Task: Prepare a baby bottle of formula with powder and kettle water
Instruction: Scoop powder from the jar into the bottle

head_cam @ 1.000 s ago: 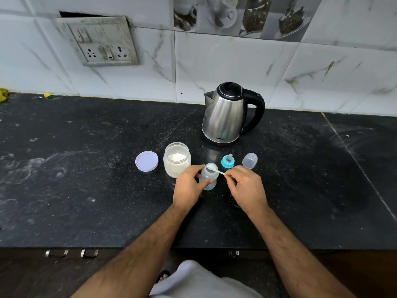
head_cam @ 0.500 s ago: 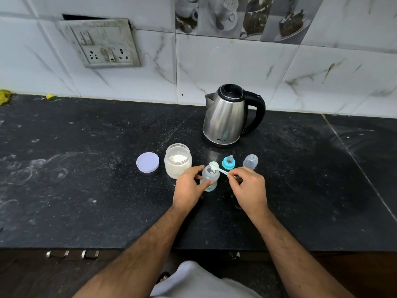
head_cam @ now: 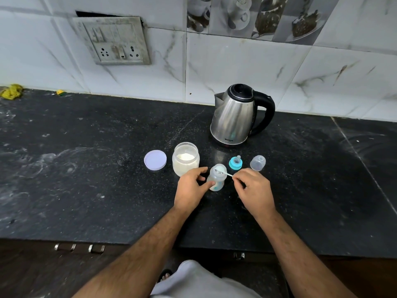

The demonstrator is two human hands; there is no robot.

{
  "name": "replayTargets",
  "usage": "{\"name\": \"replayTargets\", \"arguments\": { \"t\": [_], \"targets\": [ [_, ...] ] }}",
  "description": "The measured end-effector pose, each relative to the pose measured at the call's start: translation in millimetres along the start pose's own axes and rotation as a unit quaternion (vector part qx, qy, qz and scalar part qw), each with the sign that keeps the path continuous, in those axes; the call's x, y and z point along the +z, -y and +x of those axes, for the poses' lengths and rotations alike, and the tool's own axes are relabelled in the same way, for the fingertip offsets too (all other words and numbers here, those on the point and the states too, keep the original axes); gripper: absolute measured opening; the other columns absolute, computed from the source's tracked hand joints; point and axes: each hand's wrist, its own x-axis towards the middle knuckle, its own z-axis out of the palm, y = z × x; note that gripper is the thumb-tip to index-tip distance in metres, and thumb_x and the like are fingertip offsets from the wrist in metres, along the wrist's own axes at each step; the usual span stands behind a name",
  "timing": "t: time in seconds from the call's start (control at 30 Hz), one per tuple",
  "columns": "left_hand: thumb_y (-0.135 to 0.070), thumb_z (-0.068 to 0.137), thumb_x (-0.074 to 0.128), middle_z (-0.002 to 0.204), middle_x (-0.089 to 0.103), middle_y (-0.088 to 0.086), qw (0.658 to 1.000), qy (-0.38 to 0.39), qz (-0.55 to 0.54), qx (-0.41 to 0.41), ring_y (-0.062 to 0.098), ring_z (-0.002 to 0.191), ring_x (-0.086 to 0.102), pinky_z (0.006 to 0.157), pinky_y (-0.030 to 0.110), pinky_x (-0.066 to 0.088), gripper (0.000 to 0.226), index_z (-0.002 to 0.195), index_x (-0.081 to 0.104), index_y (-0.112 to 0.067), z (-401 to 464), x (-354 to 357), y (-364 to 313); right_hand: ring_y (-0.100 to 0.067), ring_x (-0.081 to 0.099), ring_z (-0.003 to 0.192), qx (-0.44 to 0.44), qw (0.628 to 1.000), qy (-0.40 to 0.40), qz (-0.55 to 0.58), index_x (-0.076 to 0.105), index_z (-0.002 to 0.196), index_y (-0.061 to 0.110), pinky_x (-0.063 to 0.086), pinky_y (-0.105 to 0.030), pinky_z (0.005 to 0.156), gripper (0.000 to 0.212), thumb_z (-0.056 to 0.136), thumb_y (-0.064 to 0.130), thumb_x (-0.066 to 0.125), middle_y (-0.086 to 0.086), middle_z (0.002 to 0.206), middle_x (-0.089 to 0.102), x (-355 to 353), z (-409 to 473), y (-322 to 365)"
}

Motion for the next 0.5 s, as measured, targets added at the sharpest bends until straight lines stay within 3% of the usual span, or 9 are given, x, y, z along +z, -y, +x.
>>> {"name": "replayTargets", "arguments": {
  "t": [0.2, 0.37, 0.5],
  "targets": [
    [-0.027, 0.076, 0.085, 0.105, 0.069, -0.014, 1.000, -0.011, -0.011, -0.001, 0.002, 0.087, 0.064, 0.080, 0.021, 0.053, 0.046, 0.119, 0.068, -0.020, -1, -5, 0, -0.015, 0.063, 0.064, 0.090, 0.993, -0.049, 0.060, 0.074, 0.079, 0.008, 0.055, -0.032, 0.062, 0.010, 0.078, -0.002, 0.074, -0.001, 0.075, 0.069, -1, 2, 6],
    [-0.020, 0.079, 0.082, 0.090, 0.070, -0.011, 0.996, -0.081, -0.046, -0.003, 0.001, 0.075, 0.064, 0.069, 0.014, 0.049, 0.021, 0.098, 0.073, -0.019, -2, -21, 2, -0.010, 0.068, 0.062, 0.276, 0.932, -0.073, 0.225, 0.076, 0.079, 0.011, 0.057, -0.027, 0.066, 0.011, 0.080, 0.001, 0.073, 0.005, 0.068, 0.072, -5, 23, 16],
    [-0.020, 0.082, 0.079, 0.082, 0.069, -0.009, 0.986, -0.160, -0.052, -0.010, 0.004, 0.073, 0.064, 0.075, 0.026, 0.056, 0.015, 0.096, 0.073, -0.019, 2, -43, 9, -0.001, 0.062, 0.058, 0.266, 0.928, -0.029, 0.259, 0.076, 0.074, 0.014, 0.050, -0.017, 0.063, 0.012, 0.079, 0.003, 0.072, 0.011, 0.061, 0.068, 0, 57, 31]
  ]
}}
